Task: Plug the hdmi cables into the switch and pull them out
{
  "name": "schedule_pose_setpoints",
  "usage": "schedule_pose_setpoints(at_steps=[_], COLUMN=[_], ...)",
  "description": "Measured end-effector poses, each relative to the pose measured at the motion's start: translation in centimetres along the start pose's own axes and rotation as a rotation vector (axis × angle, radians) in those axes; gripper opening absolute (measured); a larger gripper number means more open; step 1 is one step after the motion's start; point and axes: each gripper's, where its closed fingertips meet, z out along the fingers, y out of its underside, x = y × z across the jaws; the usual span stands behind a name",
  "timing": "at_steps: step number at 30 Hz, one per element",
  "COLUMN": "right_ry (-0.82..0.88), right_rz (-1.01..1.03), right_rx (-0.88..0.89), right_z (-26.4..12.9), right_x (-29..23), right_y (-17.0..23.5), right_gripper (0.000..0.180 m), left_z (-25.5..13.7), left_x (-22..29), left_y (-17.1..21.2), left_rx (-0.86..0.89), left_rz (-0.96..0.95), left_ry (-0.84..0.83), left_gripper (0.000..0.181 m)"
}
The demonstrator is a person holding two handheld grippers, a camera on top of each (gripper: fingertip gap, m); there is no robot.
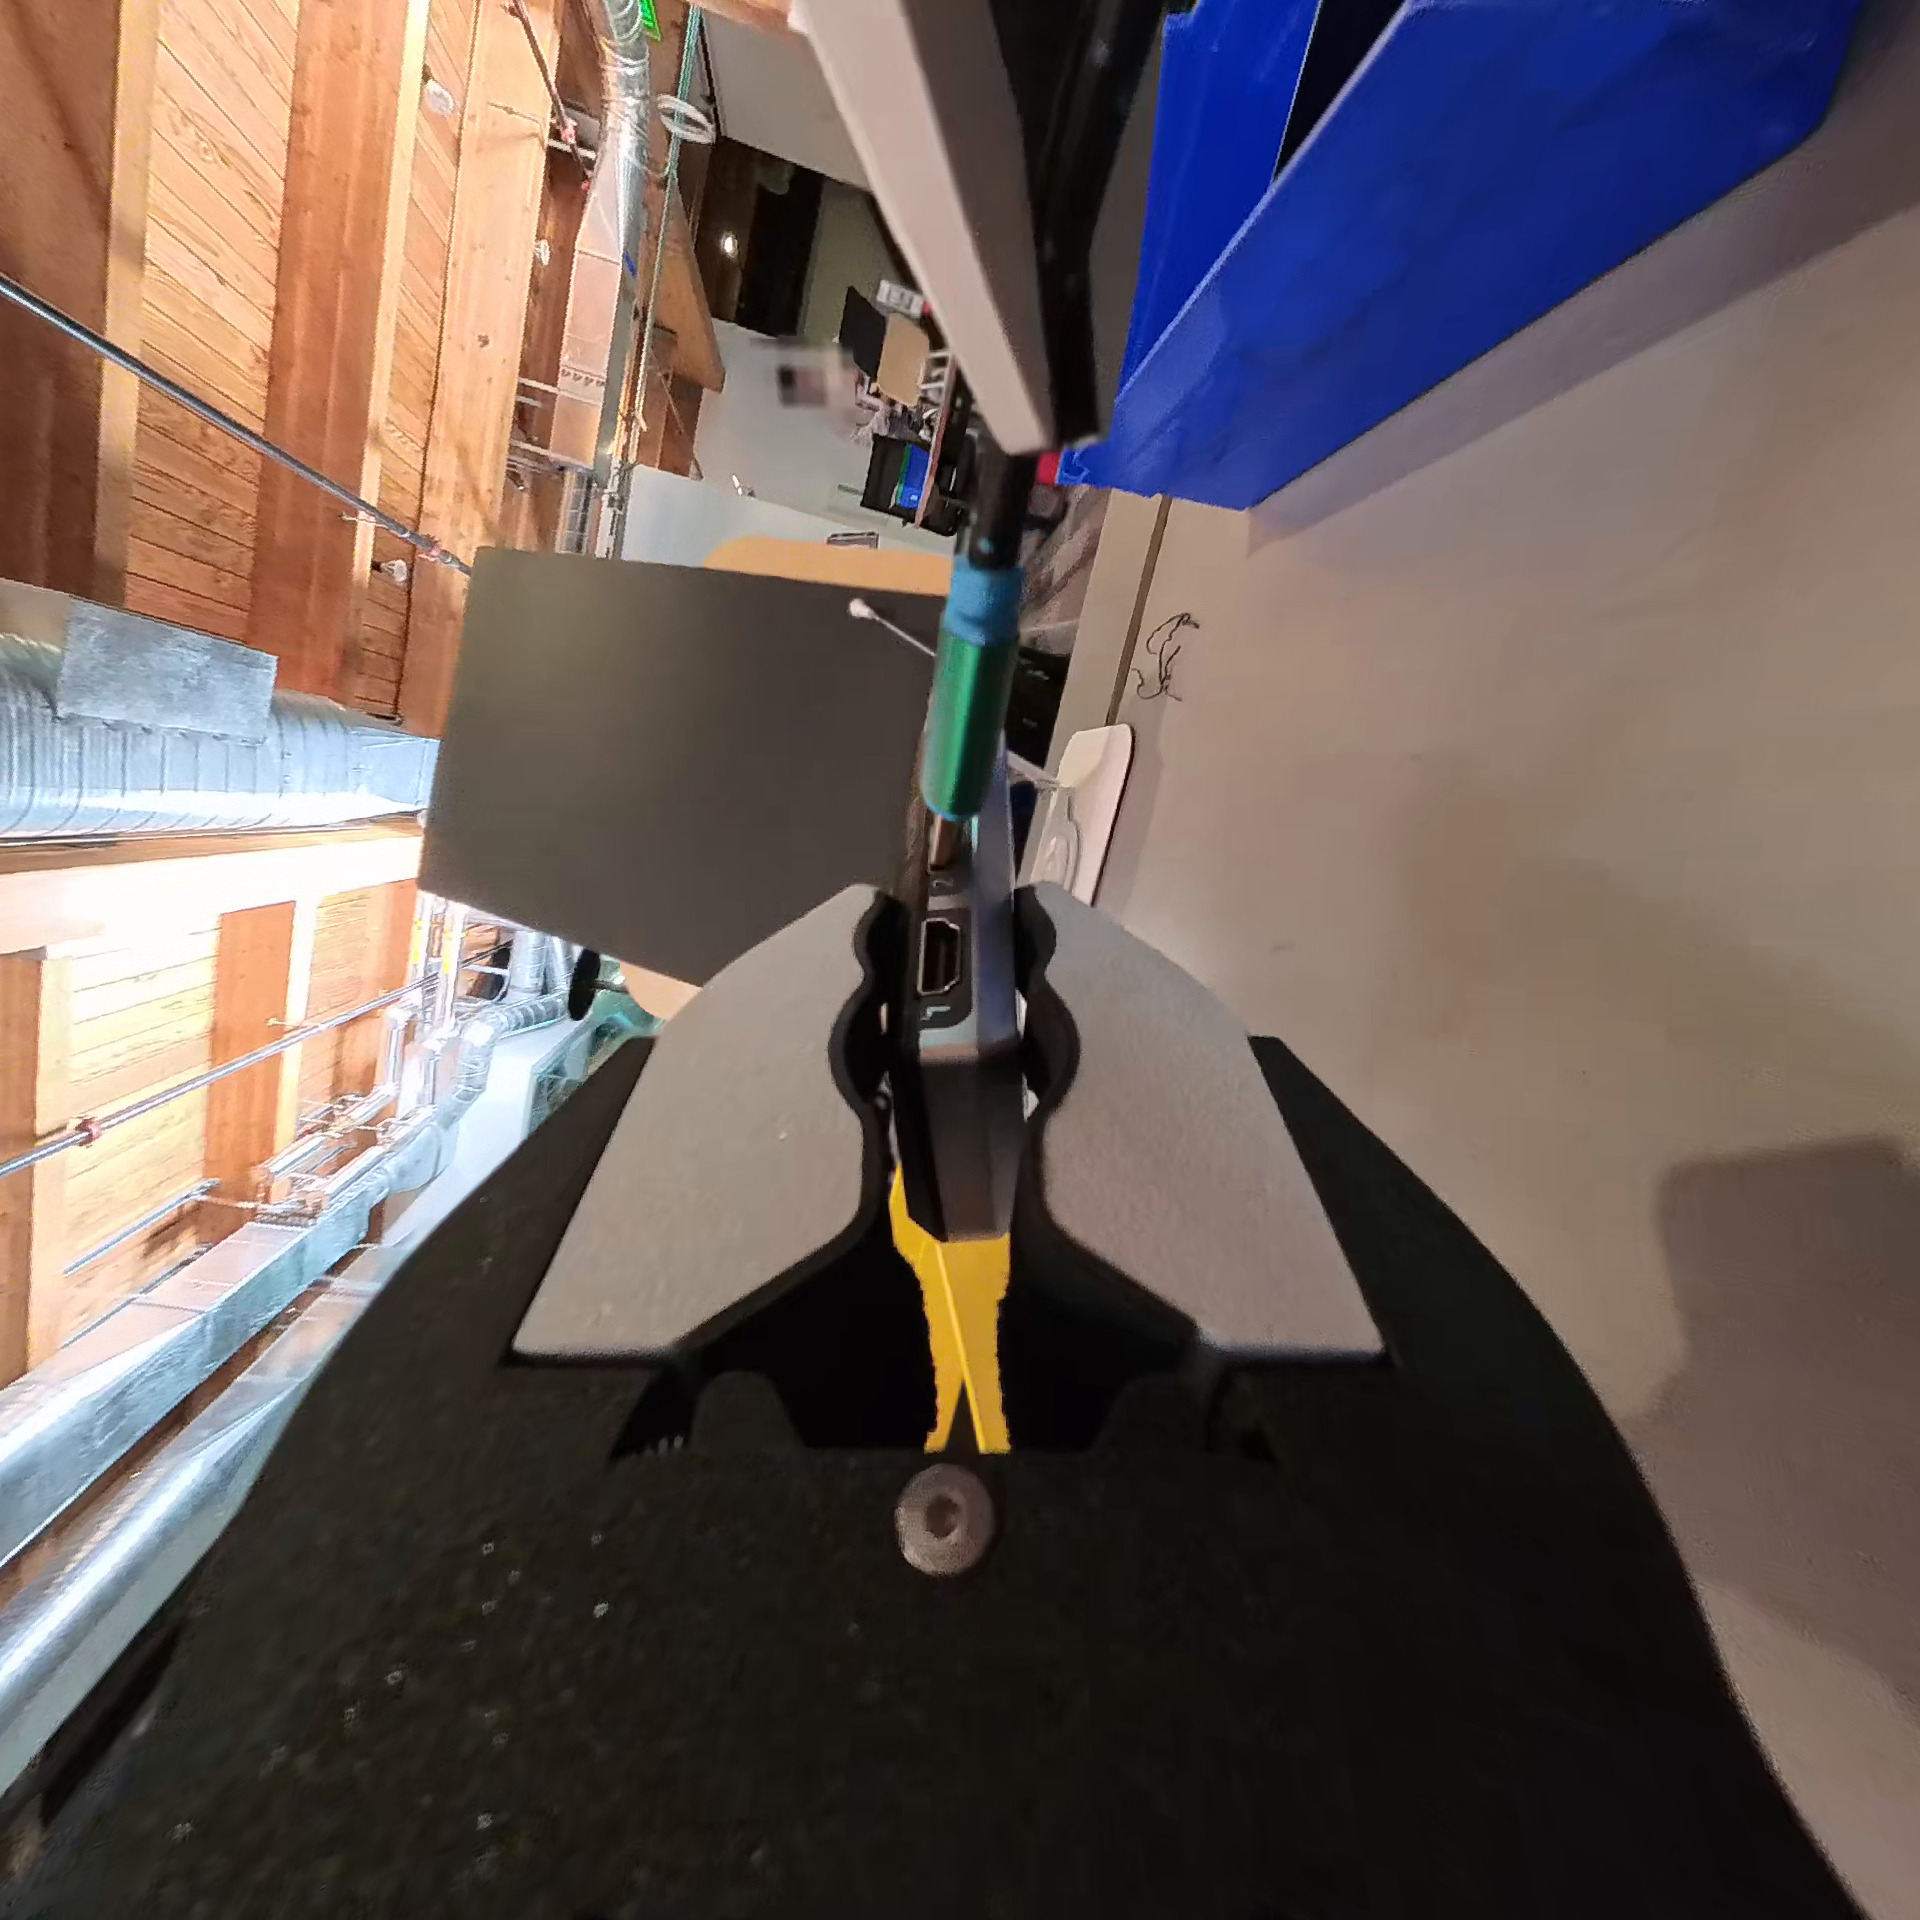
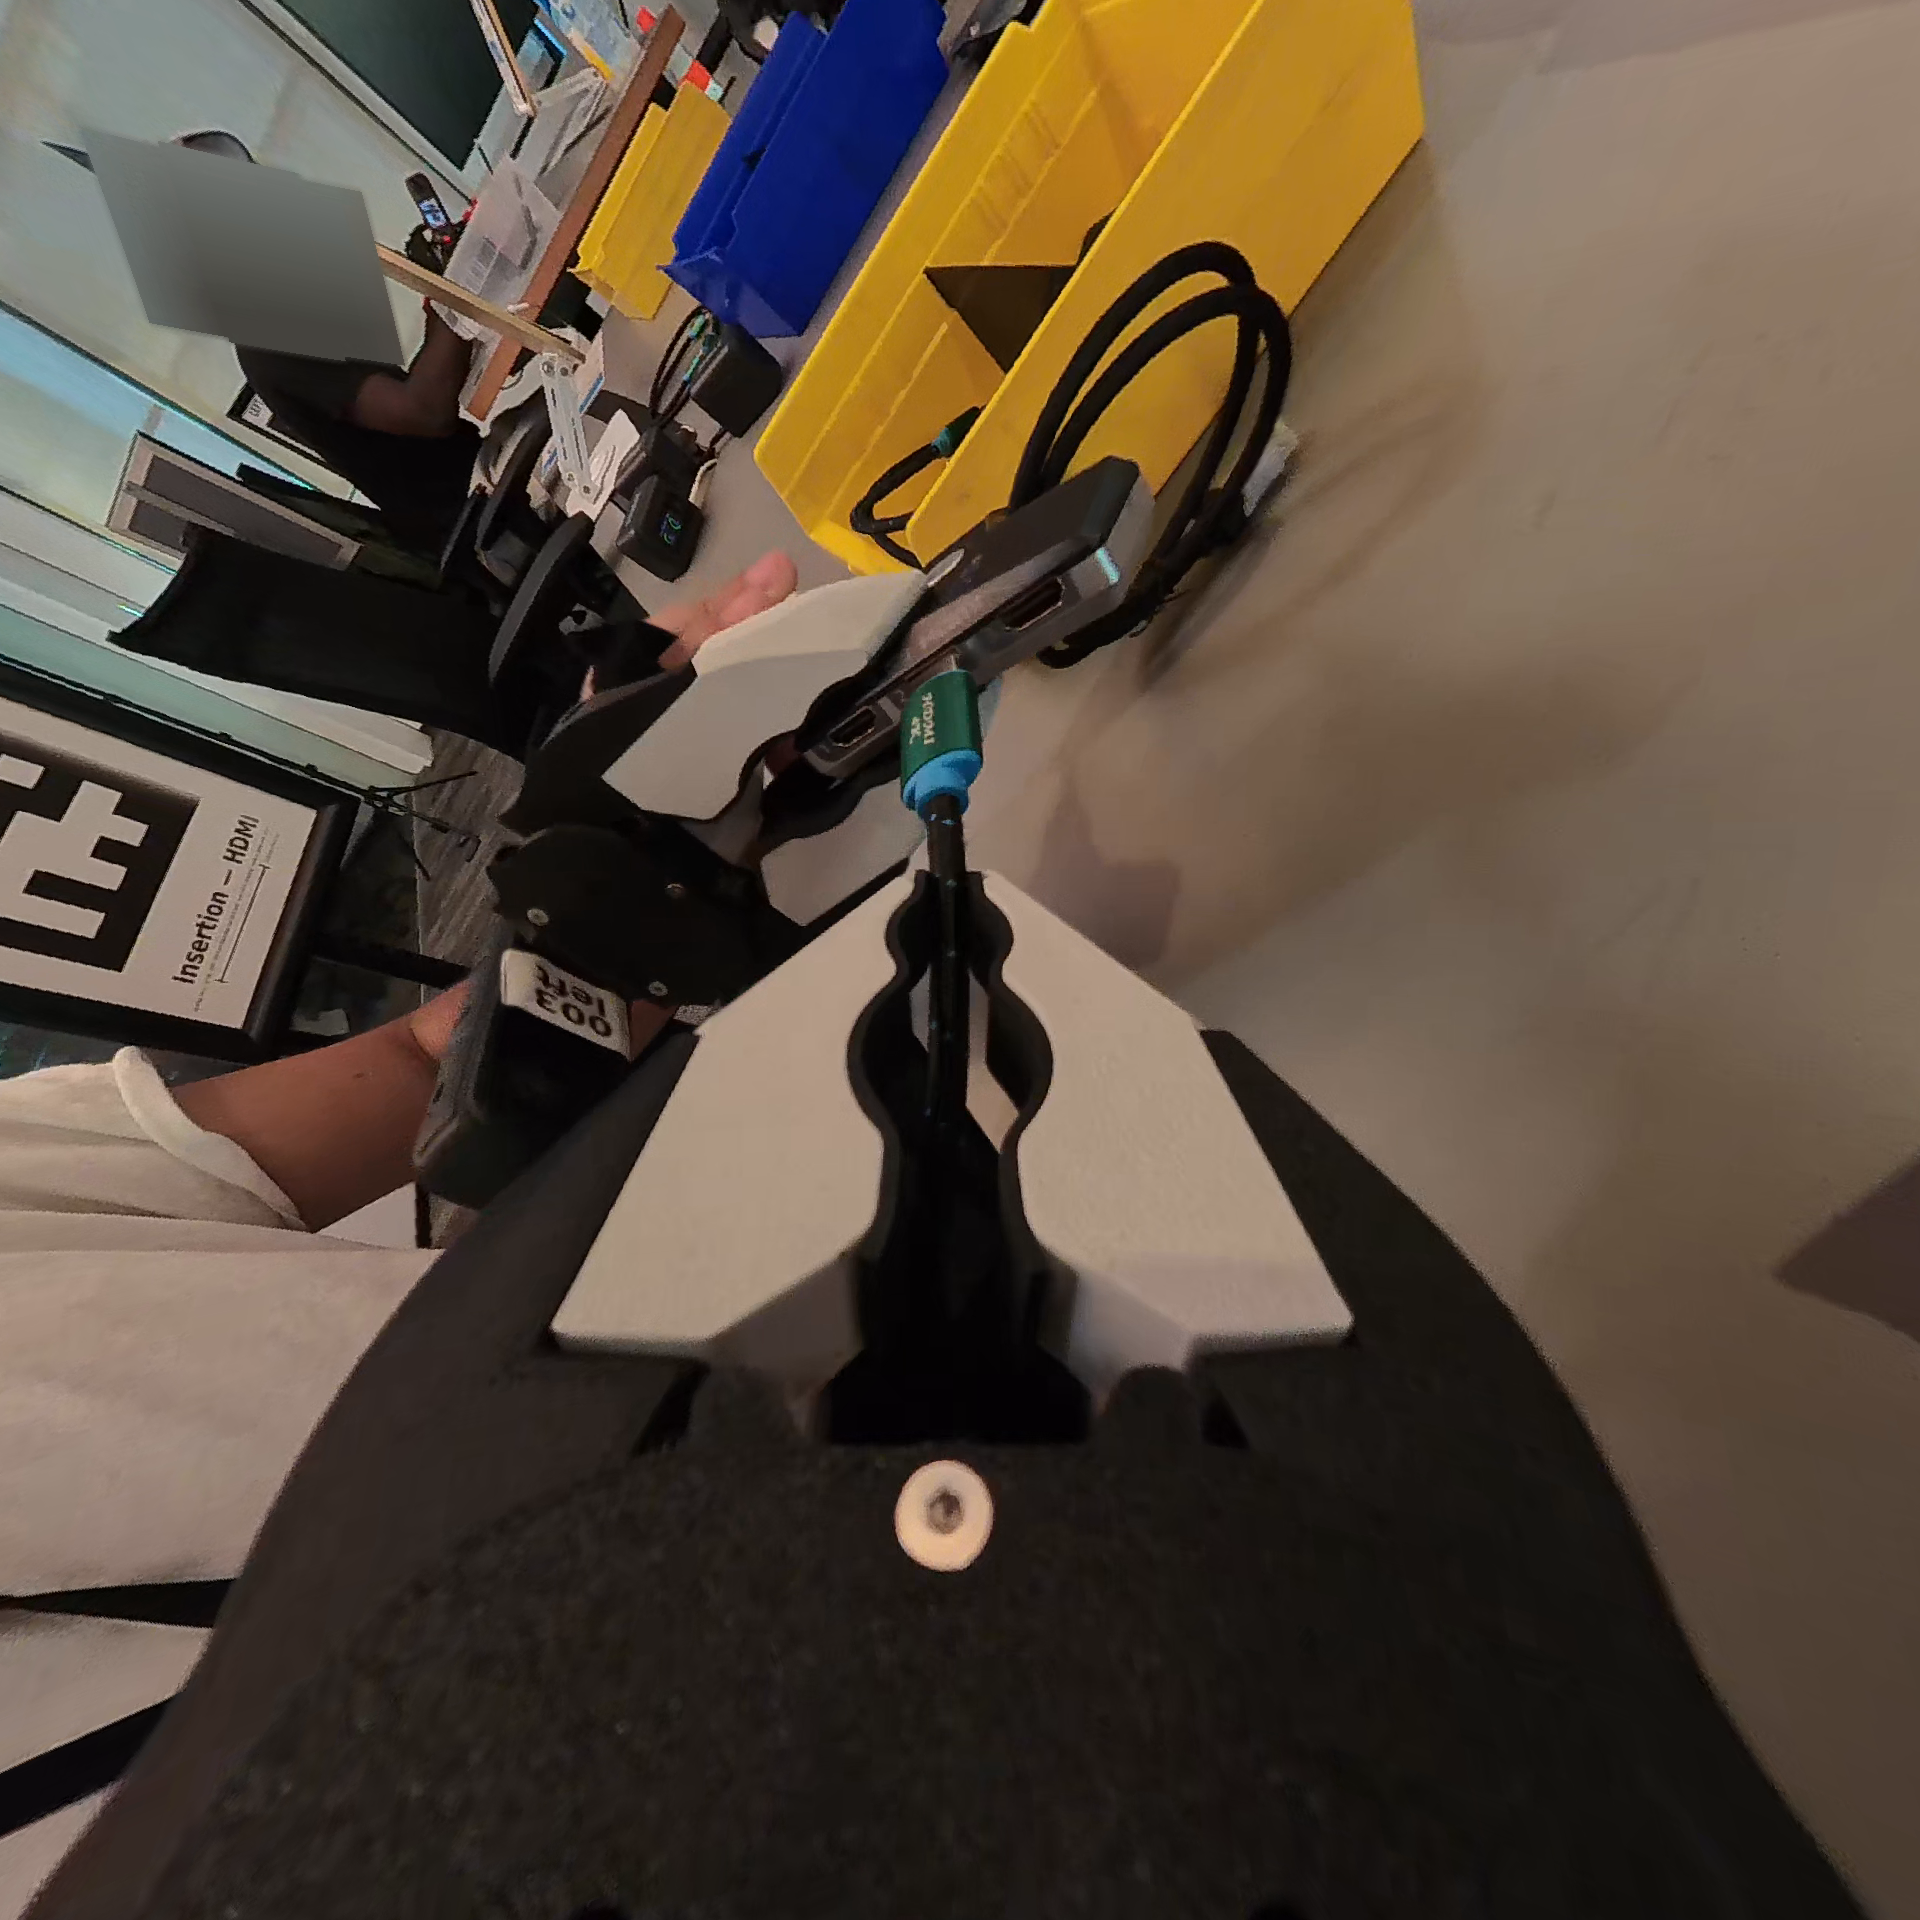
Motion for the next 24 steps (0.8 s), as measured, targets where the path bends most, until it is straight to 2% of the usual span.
schedule_pose_setpoints(at_steps=[9, 16, 24], right_ry=[0.022, 0.056, 0.044], right_rz=[0.003, -0.063, -0.101], right_rx=[-0.033, -0.023, -0.013], right_z=[0.2, 0.0, 0.4], right_x=[0.3, 0.1, 0.2], right_y=[0.5, 0.2, 0.1], right_gripper=[0.006, 0.006, 0.006], left_z=[0.1, -0.1, -0.1], left_x=[0.9, 1.2, 1.5], left_y=[-0.1, -0.6, -0.4], left_rx=[-0.010, 0.040, 0.056], left_rz=[0.065, -0.082, -0.129], left_ry=[-0.011, 0.018, 0.030], left_gripper=[0.021, 0.021, 0.020])
